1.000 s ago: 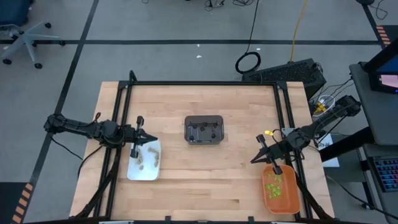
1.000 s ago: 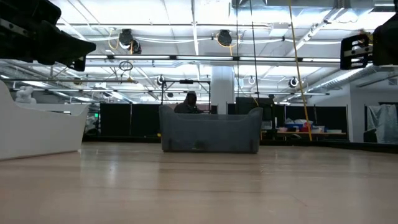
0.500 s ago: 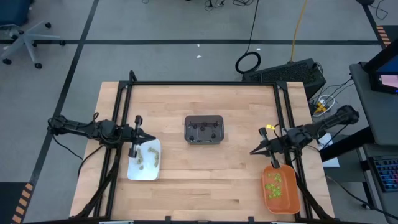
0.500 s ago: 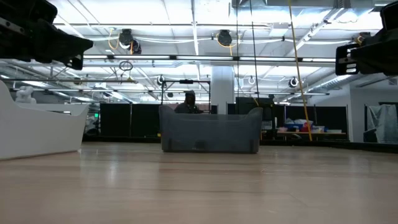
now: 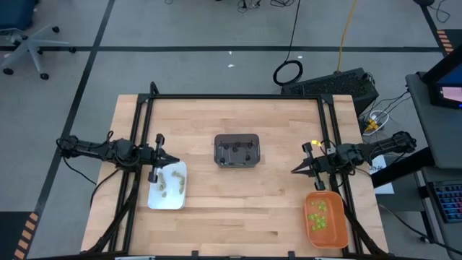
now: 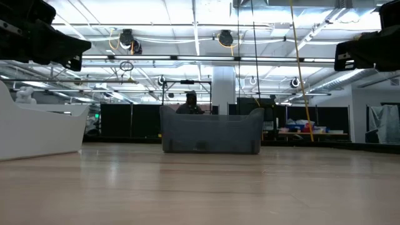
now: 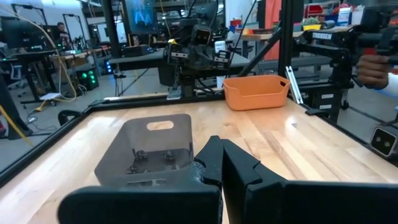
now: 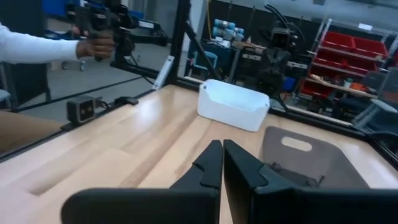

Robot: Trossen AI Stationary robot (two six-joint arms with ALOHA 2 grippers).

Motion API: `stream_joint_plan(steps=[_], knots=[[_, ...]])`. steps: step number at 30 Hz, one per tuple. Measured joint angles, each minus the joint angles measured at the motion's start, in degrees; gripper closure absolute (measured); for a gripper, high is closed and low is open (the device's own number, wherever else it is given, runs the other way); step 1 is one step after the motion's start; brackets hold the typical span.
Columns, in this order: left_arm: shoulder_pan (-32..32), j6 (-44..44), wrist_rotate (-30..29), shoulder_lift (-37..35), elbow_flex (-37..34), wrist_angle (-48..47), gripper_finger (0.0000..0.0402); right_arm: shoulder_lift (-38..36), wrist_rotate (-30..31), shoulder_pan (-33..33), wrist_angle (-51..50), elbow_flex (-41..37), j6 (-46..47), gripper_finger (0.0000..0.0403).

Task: Sort Halloween decoration
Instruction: Return to Home Position

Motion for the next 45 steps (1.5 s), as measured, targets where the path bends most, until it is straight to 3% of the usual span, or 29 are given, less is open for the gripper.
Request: stream_joint_plan(steps=[21, 26, 45], knots=[[8.3, -0.04, 6.07, 0.0, 0.13, -1.84, 0.0402, -0.02, 0.01, -5.74, -2.09, -0.02, 0.29, 0.0403], [9.79, -0.1, 8.16, 0.23, -1.44, 2.24, 0.0402, 0.0, 0.04, -7.94, -2.18, -0.02, 0.28, 0.0403], [10.18, -2.24, 9.11, 0.2, -1.49, 2.55, 0.0402, -0.02, 0.13, -14.06, -2.7, -0.02, 1.35, 0.0403]])
